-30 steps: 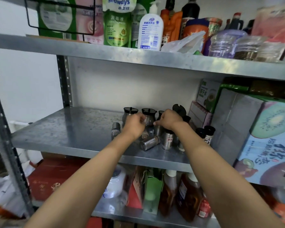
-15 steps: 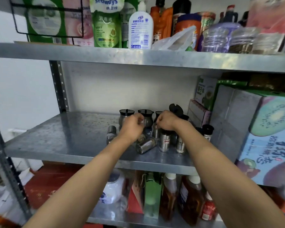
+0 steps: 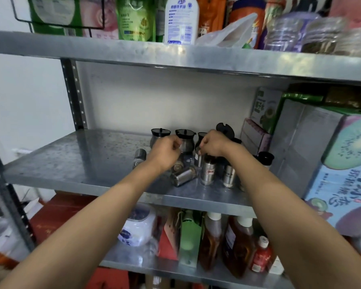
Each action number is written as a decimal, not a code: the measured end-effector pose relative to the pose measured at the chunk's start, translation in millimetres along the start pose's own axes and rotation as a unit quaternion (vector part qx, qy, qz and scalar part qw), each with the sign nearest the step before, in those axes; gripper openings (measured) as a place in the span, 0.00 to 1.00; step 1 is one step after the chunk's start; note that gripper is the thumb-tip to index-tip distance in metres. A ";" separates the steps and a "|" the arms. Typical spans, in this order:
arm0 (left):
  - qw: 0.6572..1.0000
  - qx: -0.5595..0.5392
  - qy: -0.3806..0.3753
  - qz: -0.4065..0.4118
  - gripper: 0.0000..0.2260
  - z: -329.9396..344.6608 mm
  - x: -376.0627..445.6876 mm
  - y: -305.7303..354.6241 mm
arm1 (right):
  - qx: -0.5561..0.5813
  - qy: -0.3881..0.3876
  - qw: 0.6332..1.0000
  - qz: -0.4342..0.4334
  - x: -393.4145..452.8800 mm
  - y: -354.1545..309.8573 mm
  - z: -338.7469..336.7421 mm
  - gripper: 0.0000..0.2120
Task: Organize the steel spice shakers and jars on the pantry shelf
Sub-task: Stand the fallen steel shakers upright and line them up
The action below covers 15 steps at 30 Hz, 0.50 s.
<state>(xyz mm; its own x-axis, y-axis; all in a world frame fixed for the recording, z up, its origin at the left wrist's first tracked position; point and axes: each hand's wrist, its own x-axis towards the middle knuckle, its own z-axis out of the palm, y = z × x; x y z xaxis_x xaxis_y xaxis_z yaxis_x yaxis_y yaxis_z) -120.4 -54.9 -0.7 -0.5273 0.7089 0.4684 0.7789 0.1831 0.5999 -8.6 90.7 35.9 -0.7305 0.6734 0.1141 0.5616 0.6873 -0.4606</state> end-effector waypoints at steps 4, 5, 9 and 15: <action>1.000 0.002 -0.025 0.005 0.08 1.0 -1.4 -1.4 | 0.017 -0.003 1.000 0.010 4.3 4.1 -2.8 0.08; 0.999 0.003 -0.032 0.004 0.08 1.1 -1.4 -1.7 | 0.015 -0.006 1.000 0.010 4.6 4.0 -3.2 0.09; 0.999 -0.003 -0.050 -0.009 0.07 1.4 -2.0 -6.2 | 0.014 -0.020 1.000 0.010 4.3 2.1 -7.4 0.11; 0.993 -0.019 -0.109 -0.030 0.05 1.0 -14.0 -9.5 | 0.017 -0.015 1.000 0.017 2.7 -5.8 -6.1 0.13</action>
<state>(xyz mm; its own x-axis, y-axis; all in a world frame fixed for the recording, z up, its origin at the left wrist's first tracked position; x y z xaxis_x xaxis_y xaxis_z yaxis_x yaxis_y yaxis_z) -120.1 -65.9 -13.7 -0.4831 0.8287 0.2826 0.7332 0.2065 0.6479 -11.5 90.1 44.2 -0.7221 0.6880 0.0721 0.5738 0.6539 -0.4931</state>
